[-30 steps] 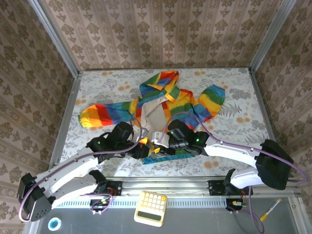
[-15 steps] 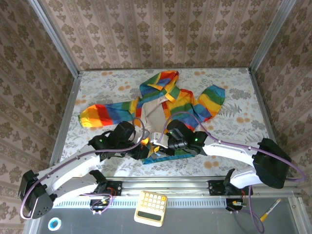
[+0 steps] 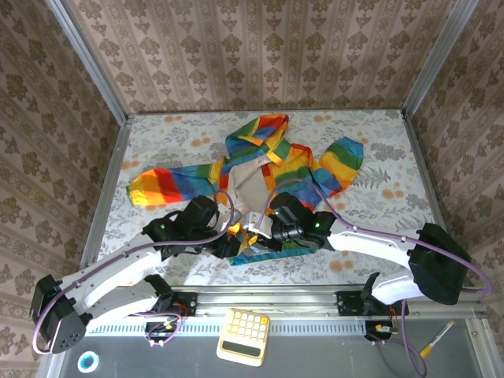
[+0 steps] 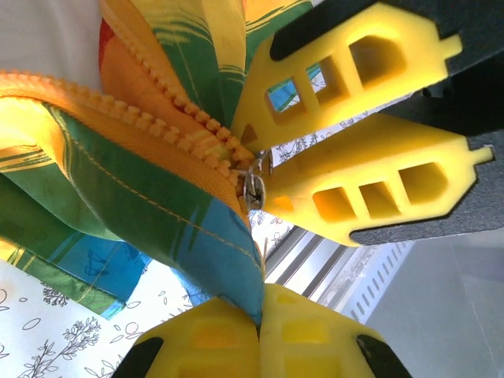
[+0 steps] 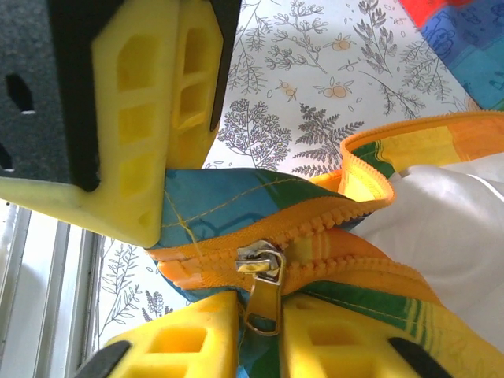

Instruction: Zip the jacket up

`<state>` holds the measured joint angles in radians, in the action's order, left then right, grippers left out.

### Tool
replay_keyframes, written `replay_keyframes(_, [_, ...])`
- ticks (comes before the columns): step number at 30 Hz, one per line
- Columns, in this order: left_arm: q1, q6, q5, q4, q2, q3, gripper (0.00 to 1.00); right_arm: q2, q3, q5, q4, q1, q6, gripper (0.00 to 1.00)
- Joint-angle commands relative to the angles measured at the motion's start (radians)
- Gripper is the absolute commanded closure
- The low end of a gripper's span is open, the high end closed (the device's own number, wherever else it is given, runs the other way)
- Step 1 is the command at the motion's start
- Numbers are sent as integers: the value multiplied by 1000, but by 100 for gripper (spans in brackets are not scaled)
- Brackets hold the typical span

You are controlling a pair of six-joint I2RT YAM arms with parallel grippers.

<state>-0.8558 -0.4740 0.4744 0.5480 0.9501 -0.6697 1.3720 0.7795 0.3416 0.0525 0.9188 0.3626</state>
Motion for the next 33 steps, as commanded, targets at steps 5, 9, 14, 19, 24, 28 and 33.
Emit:
replay_keyframes(5, [-1,20,1,30,9,-34,100,-1,38,40,10,-5,-19,84])
replay_keyframes(9, [-3,22,1,32,10,-37,100,-1,40,38,5,-4,-28,71])
replay_keyframes(14, [-5,23,-2,38,12,-40,100,13,55,49,8,-4,-30,78])
replay_keyframes(19, [-6,24,-8,47,11,-38,100,46,82,79,42,-6,-33,84])
replay_keyframes(24, [-6,24,-12,52,10,-37,100,40,73,73,47,-6,-34,93])
replay_keyframes(28, [-6,26,-14,56,10,-43,100,27,60,29,41,-6,-39,92])
replay_keyframes(33, [-8,26,-10,55,15,-48,100,-10,32,18,4,-5,-46,73])
